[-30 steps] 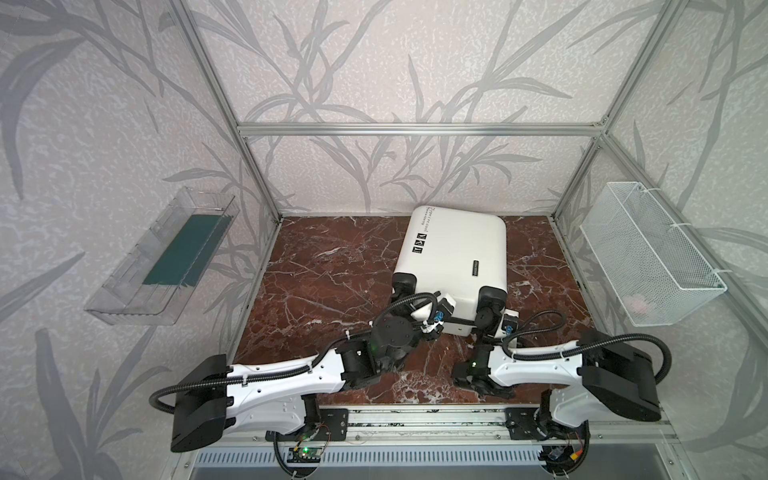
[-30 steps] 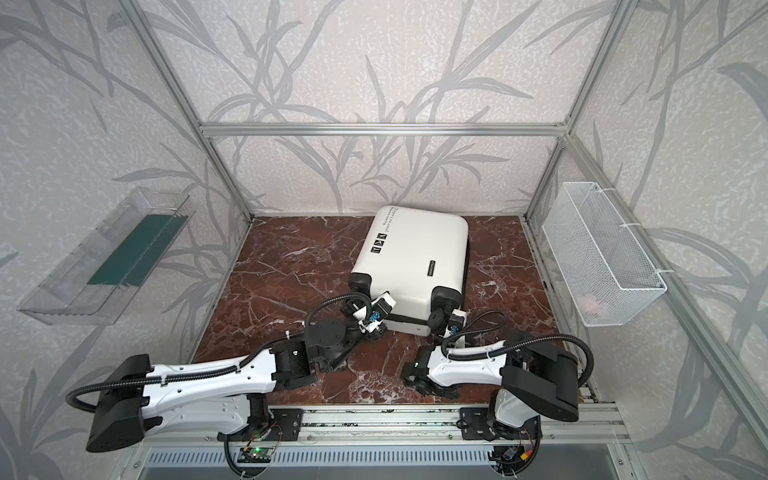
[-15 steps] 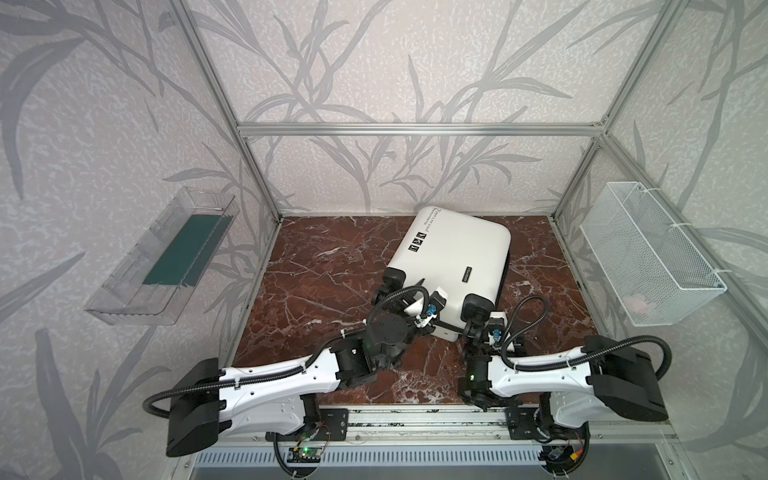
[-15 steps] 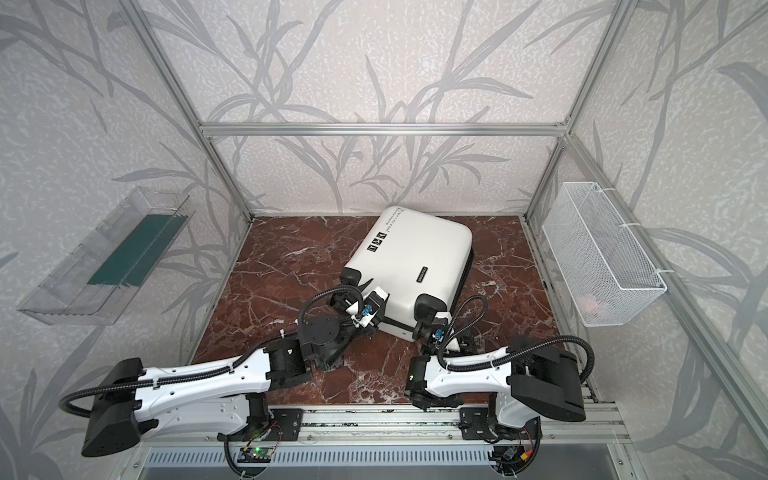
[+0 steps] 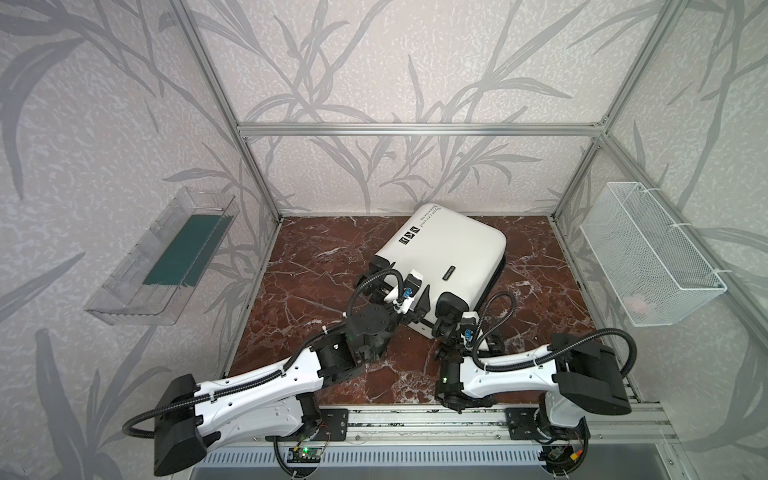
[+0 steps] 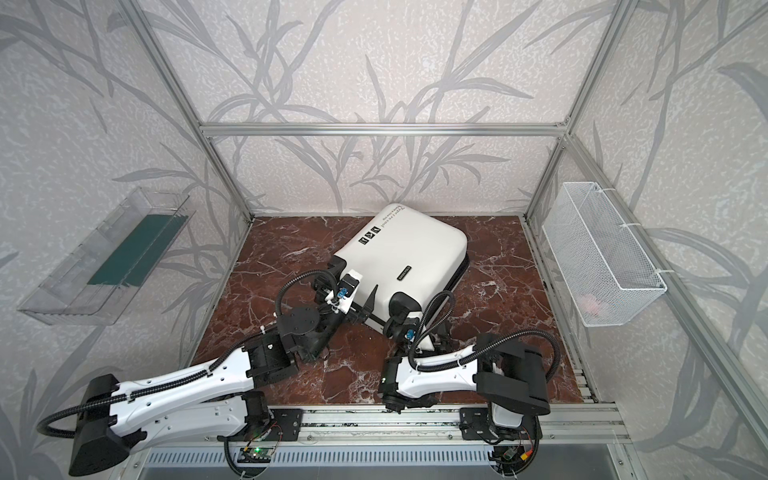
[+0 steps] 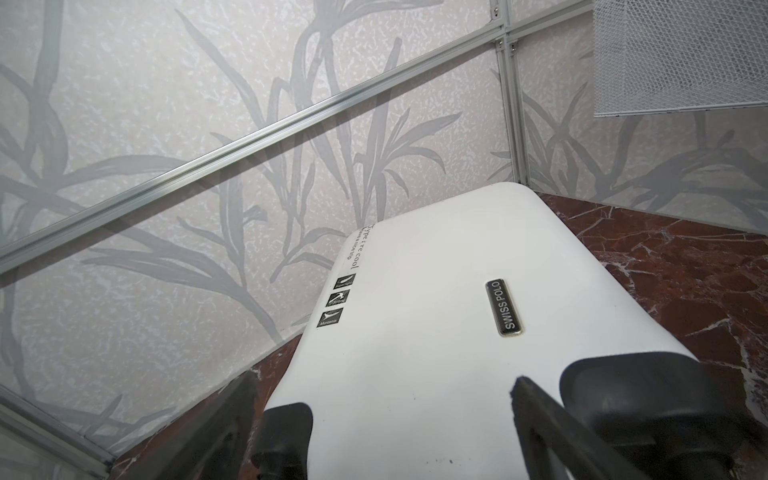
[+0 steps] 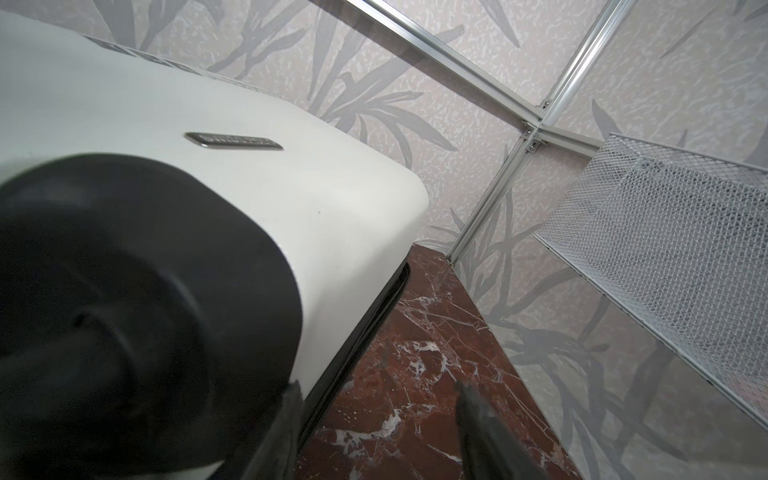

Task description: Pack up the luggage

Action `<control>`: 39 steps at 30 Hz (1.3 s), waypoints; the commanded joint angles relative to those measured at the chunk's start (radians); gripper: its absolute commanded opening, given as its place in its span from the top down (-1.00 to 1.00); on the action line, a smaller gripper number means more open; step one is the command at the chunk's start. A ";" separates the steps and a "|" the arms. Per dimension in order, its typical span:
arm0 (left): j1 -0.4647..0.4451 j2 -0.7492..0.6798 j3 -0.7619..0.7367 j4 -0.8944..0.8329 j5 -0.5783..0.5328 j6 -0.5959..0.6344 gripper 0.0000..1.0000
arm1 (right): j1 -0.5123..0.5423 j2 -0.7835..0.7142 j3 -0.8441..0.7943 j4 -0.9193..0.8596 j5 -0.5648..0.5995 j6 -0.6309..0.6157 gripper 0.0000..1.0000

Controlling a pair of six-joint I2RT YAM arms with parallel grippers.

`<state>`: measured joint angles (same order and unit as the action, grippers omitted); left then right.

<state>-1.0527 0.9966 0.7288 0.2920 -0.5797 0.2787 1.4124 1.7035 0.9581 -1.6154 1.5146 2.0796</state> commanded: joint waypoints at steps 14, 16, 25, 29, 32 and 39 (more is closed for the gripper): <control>0.247 -0.127 0.155 -0.407 0.034 -0.292 -0.99 | 0.034 0.304 0.336 -0.176 0.164 0.514 -0.29; 0.281 -0.124 0.181 -0.470 0.072 -0.324 -0.99 | 0.040 0.347 0.373 -0.178 0.162 0.514 -0.32; 0.353 -0.112 0.236 -0.594 0.149 -0.381 -0.99 | 0.049 0.409 0.498 -0.180 0.161 0.468 -0.51; 0.390 -0.108 0.275 -0.630 0.161 -0.381 -0.99 | 0.057 0.498 0.695 -0.182 0.160 0.244 -0.58; 0.420 -0.110 0.311 -0.670 0.181 -0.377 -0.99 | 0.062 0.537 0.774 -0.181 0.160 0.160 -0.59; 0.467 -0.129 0.352 -0.726 0.186 -0.366 -0.99 | 0.068 0.672 1.053 -0.178 0.164 -0.103 -0.66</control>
<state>-0.6003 0.8848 1.0473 -0.3737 -0.4015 -0.0719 1.4677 2.3417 1.9320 -1.6146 1.5436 2.0407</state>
